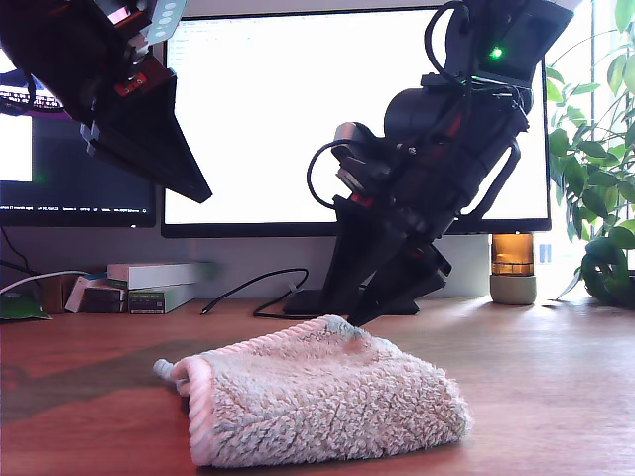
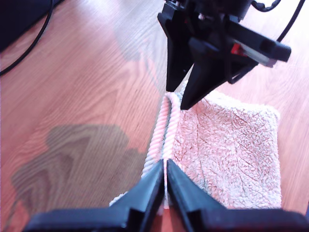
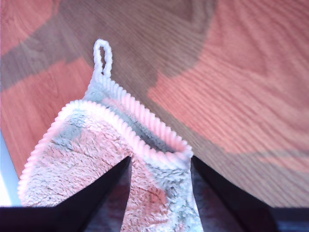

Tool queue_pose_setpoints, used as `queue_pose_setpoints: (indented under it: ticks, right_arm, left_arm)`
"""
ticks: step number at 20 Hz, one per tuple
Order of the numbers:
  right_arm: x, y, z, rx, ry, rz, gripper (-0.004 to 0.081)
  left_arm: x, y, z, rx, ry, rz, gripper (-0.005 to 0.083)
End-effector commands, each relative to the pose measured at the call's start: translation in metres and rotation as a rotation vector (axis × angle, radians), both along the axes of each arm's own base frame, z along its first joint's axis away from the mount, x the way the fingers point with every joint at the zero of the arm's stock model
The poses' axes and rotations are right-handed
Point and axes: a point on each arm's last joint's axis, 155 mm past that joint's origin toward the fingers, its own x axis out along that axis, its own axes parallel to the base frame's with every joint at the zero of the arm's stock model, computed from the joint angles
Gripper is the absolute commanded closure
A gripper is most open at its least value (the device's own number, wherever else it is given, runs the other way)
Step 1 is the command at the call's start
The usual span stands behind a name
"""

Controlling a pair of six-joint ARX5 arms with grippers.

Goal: Fold the tea towel to a neat square and place it to the right

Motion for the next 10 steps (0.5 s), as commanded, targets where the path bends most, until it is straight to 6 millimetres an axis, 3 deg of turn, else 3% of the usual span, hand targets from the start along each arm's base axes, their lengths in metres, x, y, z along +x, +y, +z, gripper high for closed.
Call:
queue_pose_setpoints:
  ticks: [1, 6, 10]
  right_arm:
    - [-0.0049, -0.0002, -0.0191, -0.022, 0.04, 0.01, 0.042]
    - [-0.0056, -0.0006, -0.0264, -0.03, 0.051, 0.013, 0.0427]
    - [-0.0079, -0.002, -0.026, -0.036, 0.065, 0.012, 0.0558]
  left_arm:
    - [-0.0003, -0.0017, 0.0008, -0.005, 0.004, -0.001, 0.0797]
    - [-0.0007, -0.0015, 0.0004, -0.004, 0.006, -0.001, 0.0797]
    - [-0.0007, -0.0015, 0.0004, -0.004, 0.006, -0.001, 0.0797]
